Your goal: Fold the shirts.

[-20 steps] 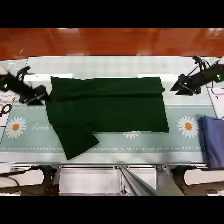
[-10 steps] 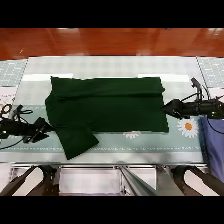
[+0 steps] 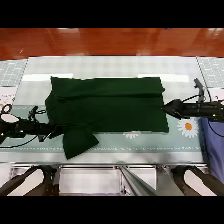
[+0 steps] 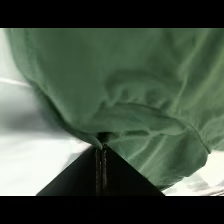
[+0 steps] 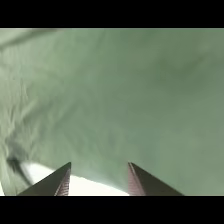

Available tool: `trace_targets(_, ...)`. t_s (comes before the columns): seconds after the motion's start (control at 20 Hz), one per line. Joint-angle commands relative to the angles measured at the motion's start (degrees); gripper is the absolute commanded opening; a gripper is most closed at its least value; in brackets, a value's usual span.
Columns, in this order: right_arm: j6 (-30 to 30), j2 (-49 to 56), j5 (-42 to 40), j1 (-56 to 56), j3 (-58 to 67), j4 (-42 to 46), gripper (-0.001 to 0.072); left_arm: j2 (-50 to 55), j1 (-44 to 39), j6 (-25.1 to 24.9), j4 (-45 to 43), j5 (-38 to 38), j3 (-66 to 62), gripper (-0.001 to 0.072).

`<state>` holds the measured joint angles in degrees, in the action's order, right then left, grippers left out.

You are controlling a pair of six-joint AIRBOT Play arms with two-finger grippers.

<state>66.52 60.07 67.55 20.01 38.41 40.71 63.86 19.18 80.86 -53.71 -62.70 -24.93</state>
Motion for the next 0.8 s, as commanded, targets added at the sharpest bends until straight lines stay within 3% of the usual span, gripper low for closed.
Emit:
trace_targets(0.0,1.3,-0.1,3.6,9.2,0.9,6.8,0.0413,0.7,-1.6,-2.9,0.4,-0.7,-1.7,0.0020)
trace_targets(0.1,10.1,0.0,4.7,14.2,-3.0,17.8,0.0413,0.4,-1.6,-3.3,0.4,-1.9,-3.1,0.0020)
trace_targets(0.15,10.7,0.0,4.7,15.2,-5.6,19.5,0.0413,0.1,-1.6,-3.3,0.4,-2.0,-3.2,0.0020)
trace_targets(0.35,10.9,0.8,3.0,14.4,-9.9,20.3,0.0413,0.0,-1.6,-3.3,0.4,-2.0,-3.2,0.0020)
trace_targets(0.6,6.2,8.3,3.6,14.0,-9.9,10.1,0.0413,0.0,-1.6,-3.3,0.4,-1.8,-3.1,0.0020)
trace_targets(0.75,6.3,13.1,1.1,8.9,-8.1,10.1,0.0412,0.0,-1.6,-3.5,0.4,-1.4,-3.1,0.0020)
